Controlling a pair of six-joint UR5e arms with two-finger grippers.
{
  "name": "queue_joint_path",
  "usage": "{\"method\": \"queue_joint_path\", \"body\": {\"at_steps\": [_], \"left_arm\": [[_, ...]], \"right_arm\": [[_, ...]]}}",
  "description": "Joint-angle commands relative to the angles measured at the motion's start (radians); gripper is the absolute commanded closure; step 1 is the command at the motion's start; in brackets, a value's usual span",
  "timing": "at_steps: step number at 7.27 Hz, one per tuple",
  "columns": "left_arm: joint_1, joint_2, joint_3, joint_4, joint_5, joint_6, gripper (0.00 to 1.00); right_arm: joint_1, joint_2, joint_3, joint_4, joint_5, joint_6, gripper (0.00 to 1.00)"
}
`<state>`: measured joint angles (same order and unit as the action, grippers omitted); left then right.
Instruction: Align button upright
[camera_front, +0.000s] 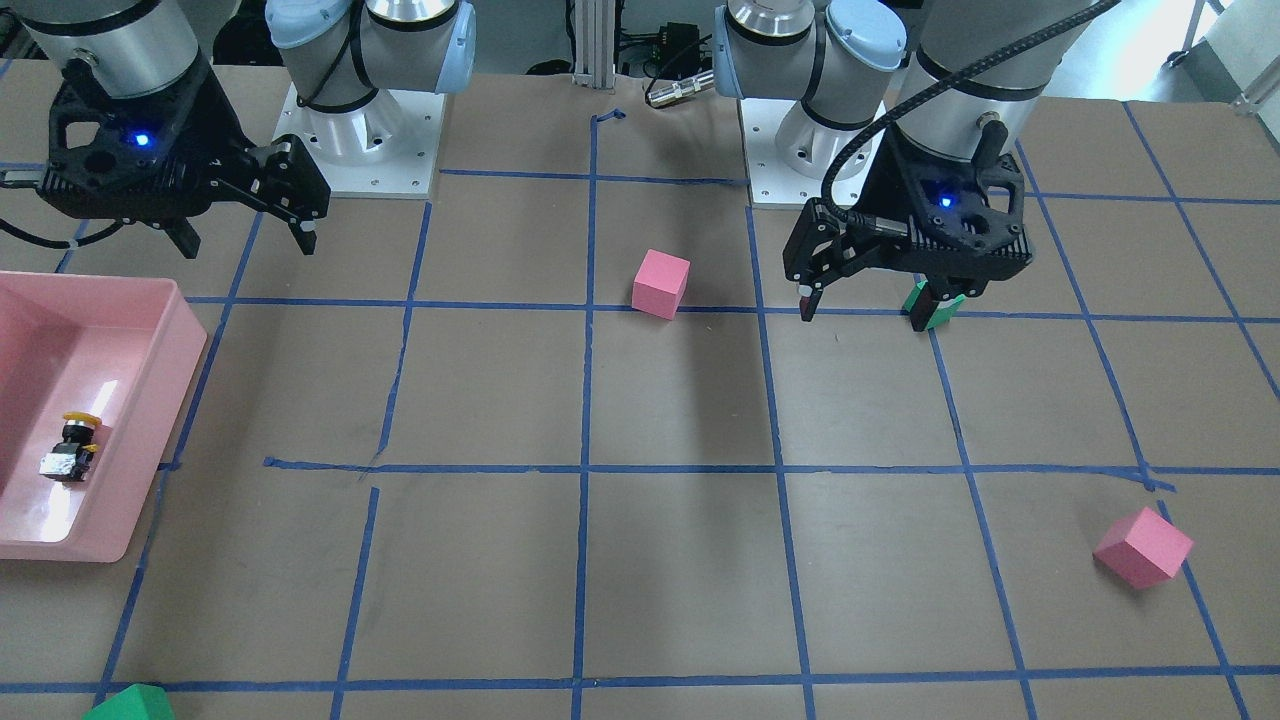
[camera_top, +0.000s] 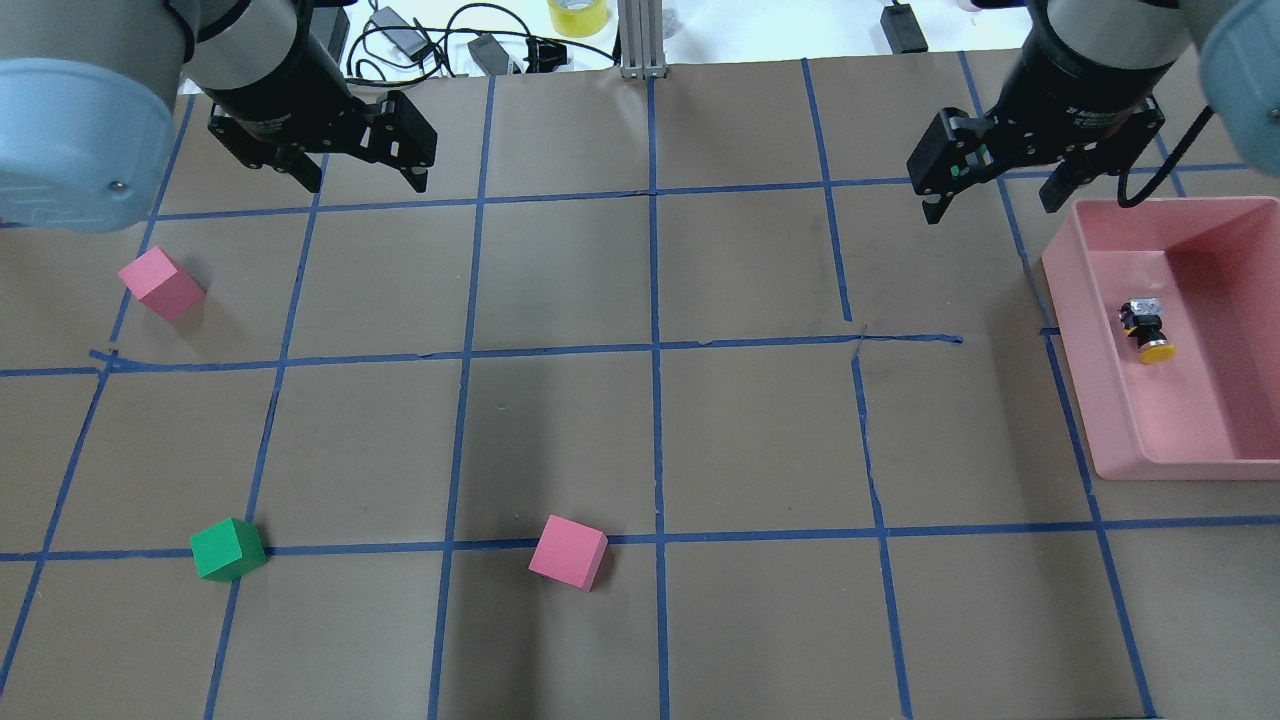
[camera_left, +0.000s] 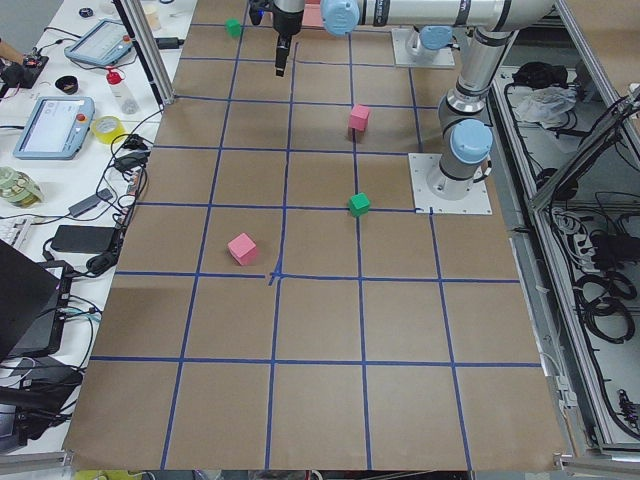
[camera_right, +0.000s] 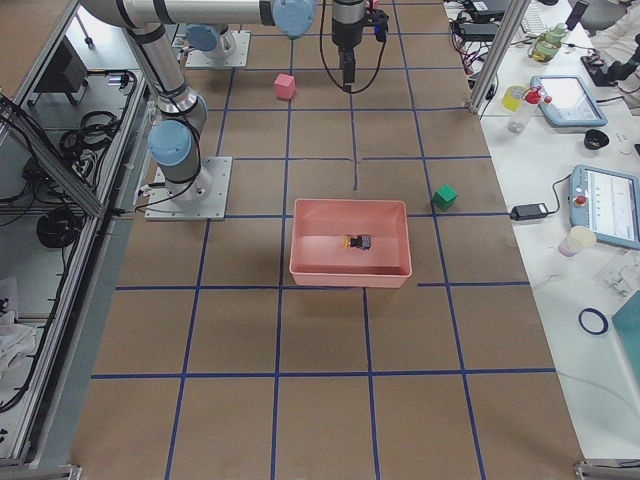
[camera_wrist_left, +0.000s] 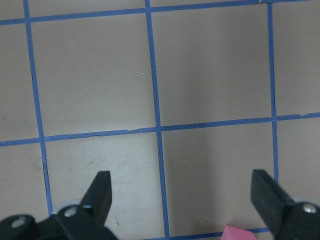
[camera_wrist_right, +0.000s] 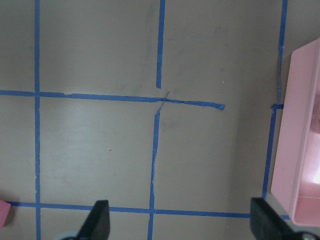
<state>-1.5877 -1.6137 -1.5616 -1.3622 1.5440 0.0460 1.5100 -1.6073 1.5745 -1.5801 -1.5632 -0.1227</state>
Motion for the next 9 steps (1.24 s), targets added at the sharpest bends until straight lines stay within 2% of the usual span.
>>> {"method": "queue_joint_path", "body": {"at_steps": [1, 9], "left_arm": [[0.002, 0.0, 0.0, 0.0, 0.001, 0.0, 0.0], [0.003, 0.0, 0.002, 0.0, 0.001, 0.0, 0.0]], "right_arm": [[0.024, -0.014, -0.001, -0.001, 0.027, 0.002, 0.0], [0.03, -0.011, 0.002, -0.008, 0.058, -0.005, 0.0]]}}
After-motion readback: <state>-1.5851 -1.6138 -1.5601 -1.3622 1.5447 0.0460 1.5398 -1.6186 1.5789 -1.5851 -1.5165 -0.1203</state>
